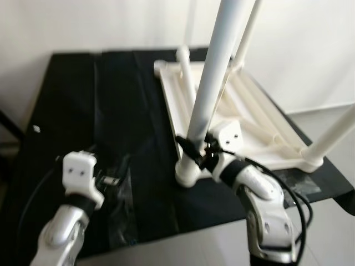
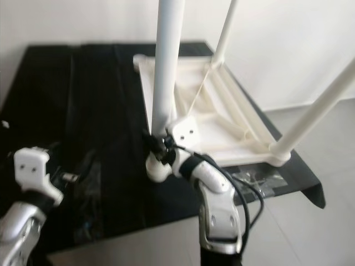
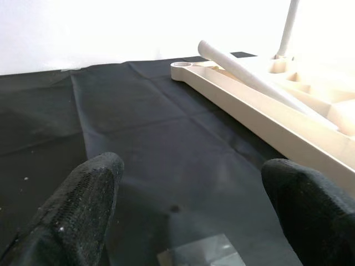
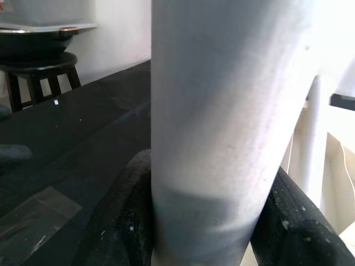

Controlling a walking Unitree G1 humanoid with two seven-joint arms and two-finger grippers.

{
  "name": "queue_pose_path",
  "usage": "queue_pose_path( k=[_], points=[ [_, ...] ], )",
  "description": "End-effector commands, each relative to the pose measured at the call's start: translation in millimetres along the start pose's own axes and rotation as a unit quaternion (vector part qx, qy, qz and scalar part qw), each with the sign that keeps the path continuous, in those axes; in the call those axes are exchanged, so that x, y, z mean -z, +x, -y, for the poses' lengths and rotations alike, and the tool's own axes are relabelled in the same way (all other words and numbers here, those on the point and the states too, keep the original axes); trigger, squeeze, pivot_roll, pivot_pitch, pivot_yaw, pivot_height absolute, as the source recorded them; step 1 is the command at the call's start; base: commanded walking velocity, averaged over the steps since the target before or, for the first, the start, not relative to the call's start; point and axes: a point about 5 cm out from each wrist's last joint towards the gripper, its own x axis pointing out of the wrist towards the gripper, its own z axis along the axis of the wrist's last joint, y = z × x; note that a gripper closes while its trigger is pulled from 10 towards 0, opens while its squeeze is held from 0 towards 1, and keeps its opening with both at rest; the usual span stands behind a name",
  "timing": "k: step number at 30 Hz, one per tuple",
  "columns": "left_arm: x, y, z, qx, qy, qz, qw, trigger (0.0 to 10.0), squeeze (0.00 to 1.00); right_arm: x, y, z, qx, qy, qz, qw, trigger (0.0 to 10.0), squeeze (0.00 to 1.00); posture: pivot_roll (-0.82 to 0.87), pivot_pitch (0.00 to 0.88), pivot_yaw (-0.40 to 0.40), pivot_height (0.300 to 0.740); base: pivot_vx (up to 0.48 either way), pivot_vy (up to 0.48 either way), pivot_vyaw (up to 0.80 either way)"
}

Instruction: Building children table

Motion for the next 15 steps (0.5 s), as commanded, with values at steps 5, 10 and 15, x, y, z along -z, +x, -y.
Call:
queue_pose_path(
  k=[5, 10, 15],
  points=[
    [3, 2.2, -2.0, 0.008, 0.000, -0.005, 1.000, 10.0, 0.00, 31, -10.8, -6.1, -0.009, 0.013, -0.123, 0.992, 0.0, 0.00, -0.09, 0.154, -0.068, 0.740, 0.000, 0.000, 0.00],
    [4, 3.1, -2.9, 0.007, 0.001, -0.004, 1.000, 10.0, 0.00, 18, -9.1, -12.0, 0.003, -0.004, -0.133, 0.991, 10.0, 0.92, -0.08, 0.149, -0.065, 0.740, 0.000, 0.000, 0.00],
    [5, 3.2, -2.2, 0.010, -0.001, -0.004, 1.000, 10.0, 0.00, 2, 7.7, -6.3, -0.044, -0.001, -0.100, 0.994, 10.0, 1.00, -0.08, 0.146, -0.068, 0.740, 0.000, 0.000, 0.00]
  ],
)
